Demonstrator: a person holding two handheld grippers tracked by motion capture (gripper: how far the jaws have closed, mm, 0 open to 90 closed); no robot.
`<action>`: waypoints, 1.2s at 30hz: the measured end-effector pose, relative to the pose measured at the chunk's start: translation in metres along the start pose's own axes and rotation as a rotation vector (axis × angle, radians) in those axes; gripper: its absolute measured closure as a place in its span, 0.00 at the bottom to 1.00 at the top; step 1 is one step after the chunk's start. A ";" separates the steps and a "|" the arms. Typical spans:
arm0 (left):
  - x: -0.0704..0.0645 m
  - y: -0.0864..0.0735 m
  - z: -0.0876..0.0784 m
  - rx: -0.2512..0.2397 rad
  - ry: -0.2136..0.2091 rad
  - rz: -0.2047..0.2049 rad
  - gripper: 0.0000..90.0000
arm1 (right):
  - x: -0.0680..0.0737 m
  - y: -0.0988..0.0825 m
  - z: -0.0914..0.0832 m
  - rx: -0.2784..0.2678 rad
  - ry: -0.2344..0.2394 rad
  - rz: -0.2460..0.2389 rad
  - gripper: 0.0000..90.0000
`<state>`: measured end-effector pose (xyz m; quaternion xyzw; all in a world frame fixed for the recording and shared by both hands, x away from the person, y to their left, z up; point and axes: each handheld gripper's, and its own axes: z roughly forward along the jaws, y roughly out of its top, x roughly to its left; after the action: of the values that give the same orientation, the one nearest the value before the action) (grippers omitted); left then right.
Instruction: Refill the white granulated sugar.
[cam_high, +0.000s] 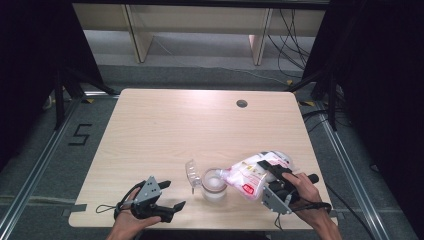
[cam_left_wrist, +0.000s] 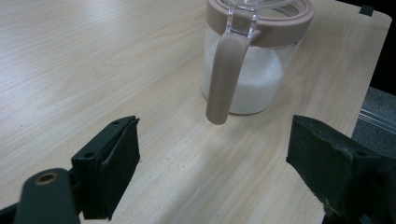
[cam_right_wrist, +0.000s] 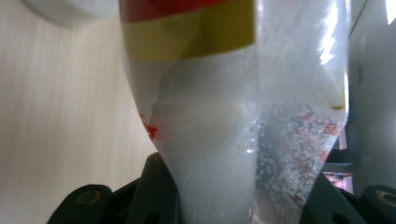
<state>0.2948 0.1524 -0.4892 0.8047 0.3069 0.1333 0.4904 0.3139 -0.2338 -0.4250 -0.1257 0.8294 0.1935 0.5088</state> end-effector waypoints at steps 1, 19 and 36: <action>0.000 0.000 0.000 -0.002 0.000 -0.001 0.18 | 0.004 -0.003 -0.001 0.004 0.003 0.094 0.79; 0.000 0.000 0.000 0.000 0.001 -0.004 0.18 | 0.014 -0.045 0.027 -0.225 0.069 0.741 0.81; 0.000 0.000 0.000 -0.009 -0.001 -0.009 0.18 | 0.027 -0.084 0.049 -0.309 -0.013 1.098 0.82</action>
<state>0.2949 0.1519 -0.4893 0.8010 0.3099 0.1322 0.4949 0.3751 -0.2872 -0.4853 0.2519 0.7319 0.5494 0.3147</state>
